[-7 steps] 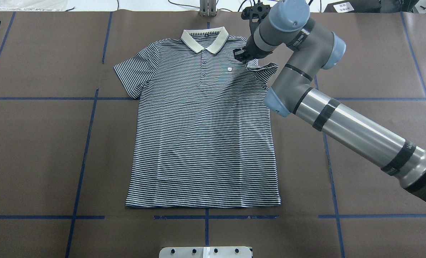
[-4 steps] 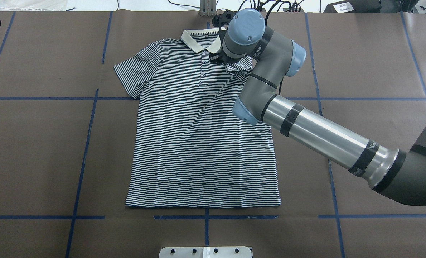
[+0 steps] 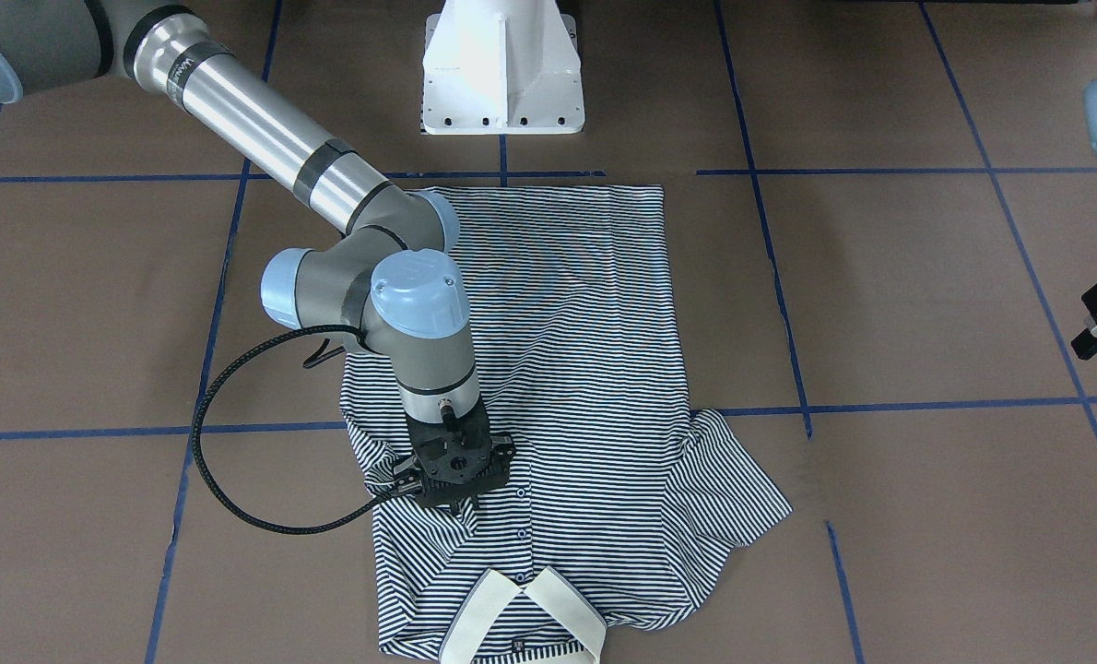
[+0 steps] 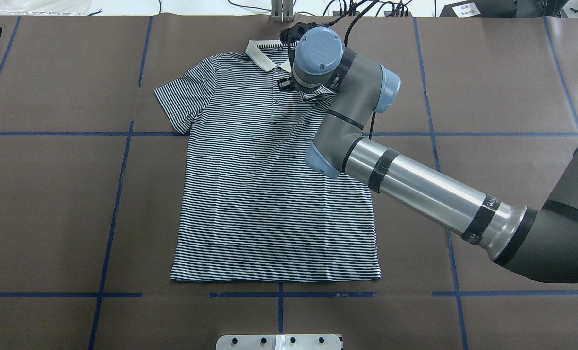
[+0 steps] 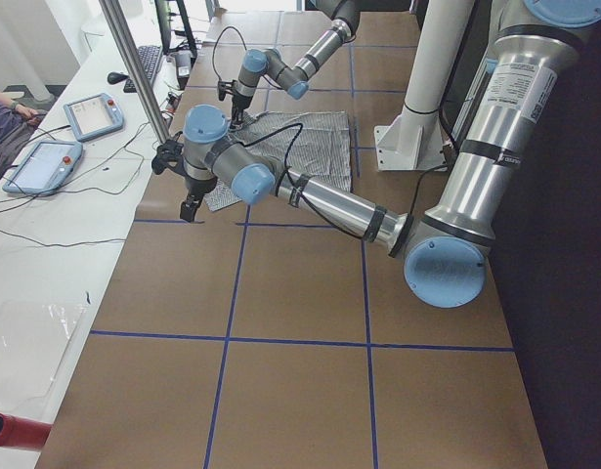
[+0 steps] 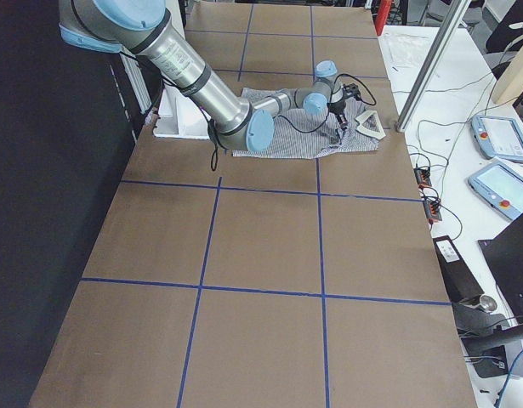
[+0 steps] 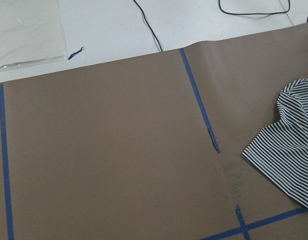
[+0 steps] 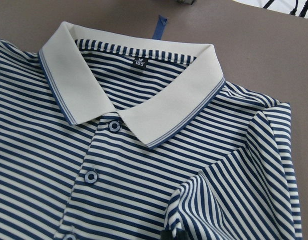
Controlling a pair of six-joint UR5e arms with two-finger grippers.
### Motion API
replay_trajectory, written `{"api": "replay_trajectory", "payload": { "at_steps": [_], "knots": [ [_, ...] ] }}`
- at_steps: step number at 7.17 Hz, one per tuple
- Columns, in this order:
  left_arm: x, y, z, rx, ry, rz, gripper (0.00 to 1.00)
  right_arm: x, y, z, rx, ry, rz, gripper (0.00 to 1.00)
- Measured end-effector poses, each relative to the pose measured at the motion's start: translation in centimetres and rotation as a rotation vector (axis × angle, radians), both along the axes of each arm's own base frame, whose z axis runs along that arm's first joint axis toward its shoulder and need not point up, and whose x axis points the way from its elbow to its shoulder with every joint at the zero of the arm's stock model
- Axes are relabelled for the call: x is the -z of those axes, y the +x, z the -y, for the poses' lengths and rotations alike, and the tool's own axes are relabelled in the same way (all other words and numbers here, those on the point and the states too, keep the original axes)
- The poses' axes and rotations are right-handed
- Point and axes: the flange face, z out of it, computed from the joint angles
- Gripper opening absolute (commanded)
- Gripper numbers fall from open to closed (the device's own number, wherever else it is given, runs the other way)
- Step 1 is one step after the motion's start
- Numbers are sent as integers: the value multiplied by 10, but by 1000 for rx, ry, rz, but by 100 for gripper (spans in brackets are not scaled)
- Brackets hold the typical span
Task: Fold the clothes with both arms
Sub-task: 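Fold the held sleeve inward over the shirt chest with the right gripper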
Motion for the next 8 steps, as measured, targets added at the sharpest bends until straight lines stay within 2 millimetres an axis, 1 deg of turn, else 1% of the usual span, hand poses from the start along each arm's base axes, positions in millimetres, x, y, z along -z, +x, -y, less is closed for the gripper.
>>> {"api": "replay_trajectory", "payload": {
  "at_steps": [2,3,4,5,6,7,8],
  "knots": [
    [2,0,-1,0,4,-2,100,26,-24,-18,-14,-34,43,100],
    [4,0,-1,1,6,-2,100,33,-25,-18,-19,-46,51,100],
    [6,0,-1,4,5,-6,100,38,-11,-7,-9,-71,65,100],
    [13,0,-1,14,1,-15,100,40,20,15,23,-115,92,100],
    [21,0,0,23,2,-23,100,32,54,37,65,-152,113,100],
    [28,0,-1,29,5,-30,100,12,79,49,99,-170,112,100],
    [35,0,-1,36,7,-37,100,-14,91,52,130,-180,99,100]
  ]
}}
